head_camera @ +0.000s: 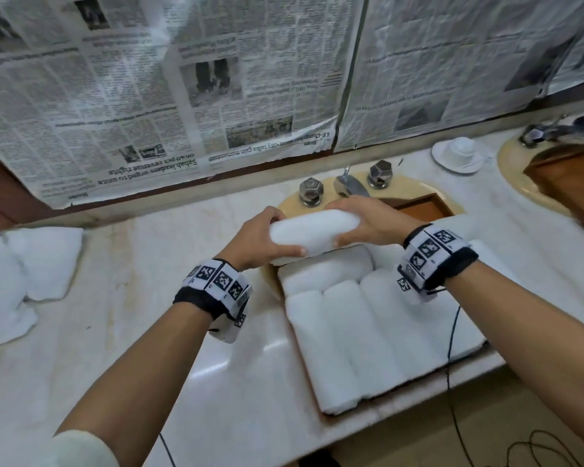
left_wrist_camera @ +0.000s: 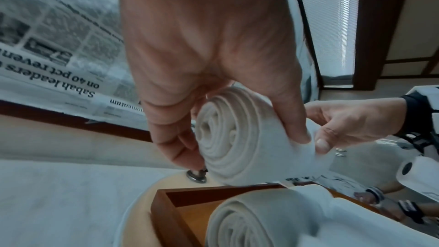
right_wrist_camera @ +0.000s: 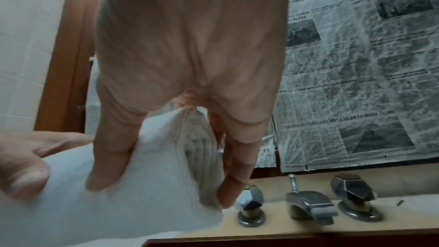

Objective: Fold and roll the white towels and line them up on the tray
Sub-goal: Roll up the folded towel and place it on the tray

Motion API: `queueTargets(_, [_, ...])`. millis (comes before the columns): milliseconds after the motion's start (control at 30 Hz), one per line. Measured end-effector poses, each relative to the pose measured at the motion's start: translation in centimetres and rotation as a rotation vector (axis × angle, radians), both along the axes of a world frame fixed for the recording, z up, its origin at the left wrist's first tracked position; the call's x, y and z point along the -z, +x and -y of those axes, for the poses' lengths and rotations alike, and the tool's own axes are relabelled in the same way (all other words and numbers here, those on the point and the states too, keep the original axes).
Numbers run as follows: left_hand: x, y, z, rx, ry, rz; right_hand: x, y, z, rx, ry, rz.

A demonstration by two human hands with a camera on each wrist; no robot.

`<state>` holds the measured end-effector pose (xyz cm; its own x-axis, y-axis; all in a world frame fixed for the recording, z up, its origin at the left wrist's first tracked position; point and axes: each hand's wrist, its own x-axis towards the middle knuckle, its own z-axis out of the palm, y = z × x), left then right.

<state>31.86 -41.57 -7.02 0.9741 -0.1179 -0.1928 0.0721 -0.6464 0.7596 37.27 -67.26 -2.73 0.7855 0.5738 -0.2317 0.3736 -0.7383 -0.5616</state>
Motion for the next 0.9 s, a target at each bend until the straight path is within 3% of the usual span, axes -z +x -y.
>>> queueTargets(200, [3.4, 3.7, 1.7, 0.011, 0.132, -0.148, 3.9, 4.9, 0.7, -0.021, -0.126, -0.156])
queueTargets(400, [4.3, 4.0, 2.0, 0.043, 0.231, -0.277, 5.6, 4.9, 0.9, -0.012, -0.213, -0.252])
queueTargets(567, [4.7, 3.6, 1.8, 0.042, 0.359, -0.268, 5.9, 4.8, 0.0, 0.060, -0.212, -0.291])
queueTargets(900, [5.2, 2.2, 1.8, -0.112, 0.171, -0.251, 6.4, 4.6, -0.5, 0.141, -0.277, -0.339])
